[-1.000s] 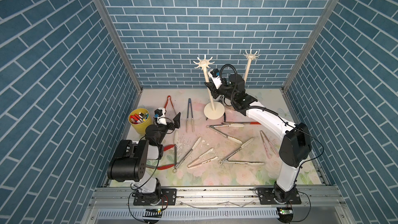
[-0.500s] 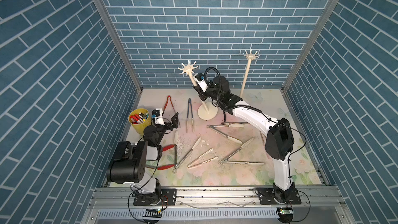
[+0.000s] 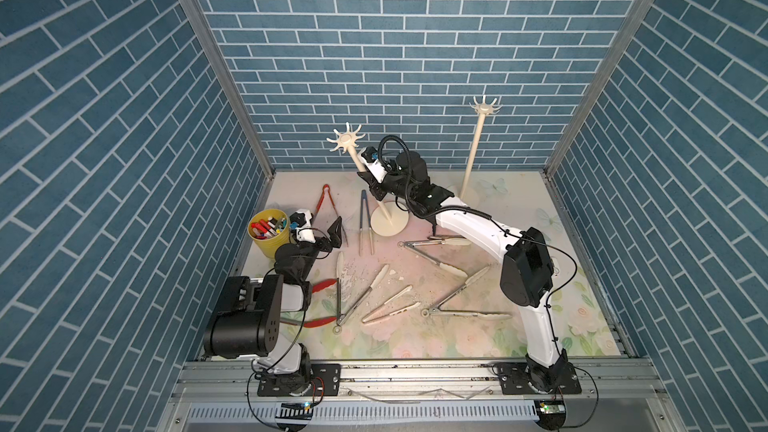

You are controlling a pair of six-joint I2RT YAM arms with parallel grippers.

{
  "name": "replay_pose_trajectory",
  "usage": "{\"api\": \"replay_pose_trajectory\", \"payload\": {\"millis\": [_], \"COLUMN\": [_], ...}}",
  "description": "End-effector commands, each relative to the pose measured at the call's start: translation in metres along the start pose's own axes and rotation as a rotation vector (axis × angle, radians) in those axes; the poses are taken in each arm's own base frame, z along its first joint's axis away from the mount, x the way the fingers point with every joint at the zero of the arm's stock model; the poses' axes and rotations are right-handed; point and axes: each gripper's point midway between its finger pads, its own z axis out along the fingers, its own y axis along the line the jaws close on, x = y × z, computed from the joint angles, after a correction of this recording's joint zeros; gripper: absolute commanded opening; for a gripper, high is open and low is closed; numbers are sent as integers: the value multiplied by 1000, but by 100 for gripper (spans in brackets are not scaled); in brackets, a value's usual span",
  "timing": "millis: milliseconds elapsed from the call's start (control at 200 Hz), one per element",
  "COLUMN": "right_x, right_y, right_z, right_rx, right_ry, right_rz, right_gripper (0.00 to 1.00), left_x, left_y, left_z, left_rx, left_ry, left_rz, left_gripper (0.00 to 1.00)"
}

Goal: Hang food tongs on kitchen utensil racks
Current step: Place the rack at the center of the board.

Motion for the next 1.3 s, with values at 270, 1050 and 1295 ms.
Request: {"api": "replay_pose_trajectory", "payload": {"millis": [270, 1050, 1295], "right_x": [-70, -33, -11], "right_y": [16, -17, -27], "right_z": [-7, -29, -44], "right_rx": [-16, 83, 110], "right_ry": [-201, -233, -213], "right_rz": [17, 218, 266], "right_gripper": [0, 0, 0], "left_x": [-9, -5, -3], "left_y": [3, 2, -3], "left_z": [-5, 0, 3], "left_rx": [-17, 1, 37], "left_ry": [-31, -18, -6], "left_rz": [8, 0, -30], "left_gripper": [99, 99, 99]}}
